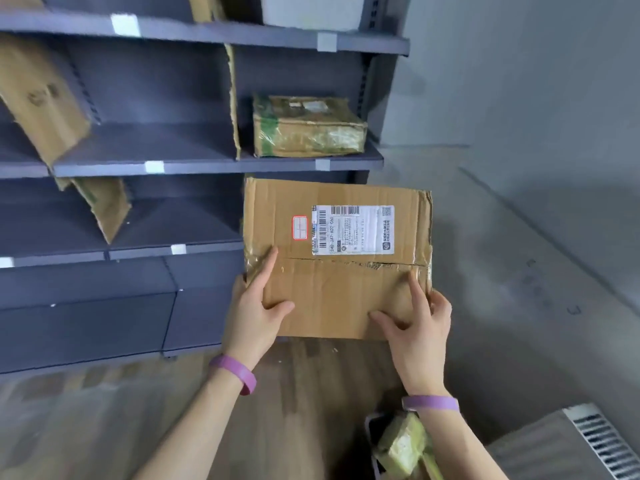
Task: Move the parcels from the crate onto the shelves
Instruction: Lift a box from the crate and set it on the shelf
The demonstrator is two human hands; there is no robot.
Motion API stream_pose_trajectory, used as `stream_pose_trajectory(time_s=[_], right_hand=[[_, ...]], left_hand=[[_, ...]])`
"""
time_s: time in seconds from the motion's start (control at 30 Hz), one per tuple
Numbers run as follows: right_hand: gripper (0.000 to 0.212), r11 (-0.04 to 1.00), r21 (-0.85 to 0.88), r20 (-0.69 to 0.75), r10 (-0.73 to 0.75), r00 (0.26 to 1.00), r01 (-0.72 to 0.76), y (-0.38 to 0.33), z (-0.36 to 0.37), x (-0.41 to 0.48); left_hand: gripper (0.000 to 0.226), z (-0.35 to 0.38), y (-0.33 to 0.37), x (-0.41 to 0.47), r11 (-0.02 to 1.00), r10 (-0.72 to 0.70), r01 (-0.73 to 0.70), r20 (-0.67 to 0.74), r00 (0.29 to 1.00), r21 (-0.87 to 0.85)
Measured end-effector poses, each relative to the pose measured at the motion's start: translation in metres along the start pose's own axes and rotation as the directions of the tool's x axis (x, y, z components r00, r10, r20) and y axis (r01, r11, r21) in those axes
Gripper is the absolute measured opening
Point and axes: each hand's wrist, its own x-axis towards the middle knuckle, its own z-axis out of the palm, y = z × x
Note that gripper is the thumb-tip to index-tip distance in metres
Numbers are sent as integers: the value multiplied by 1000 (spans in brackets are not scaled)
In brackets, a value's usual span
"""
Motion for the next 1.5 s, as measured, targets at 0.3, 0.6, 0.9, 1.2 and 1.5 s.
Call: stream_pose_trajectory(time_s=[0.3,0.6,0.9,1.2,1.5], right_hand=[[85,981,156,96,-133,986,118,-50,58,28],[86,963,242,148,-156,977,117,-60,89,74],[88,963,248,231,-164,959,105,-79,155,58],[88,959,250,325,-212,922,133,-150,257,16],[91,983,148,268,-147,952,110,-228,355,-42]], left_hand=[[81,-59,-12,2,995,13,13,-267,964,97],[80,-53,-18,35,993,-61,91,-329,942,77],[81,-84,-59,26,970,-190,237,-417,889,62],[77,-183,-132,27,950,-284,312,-478,831,-22],[76,-306,-211,74,954,-281,301,-353,892,0]])
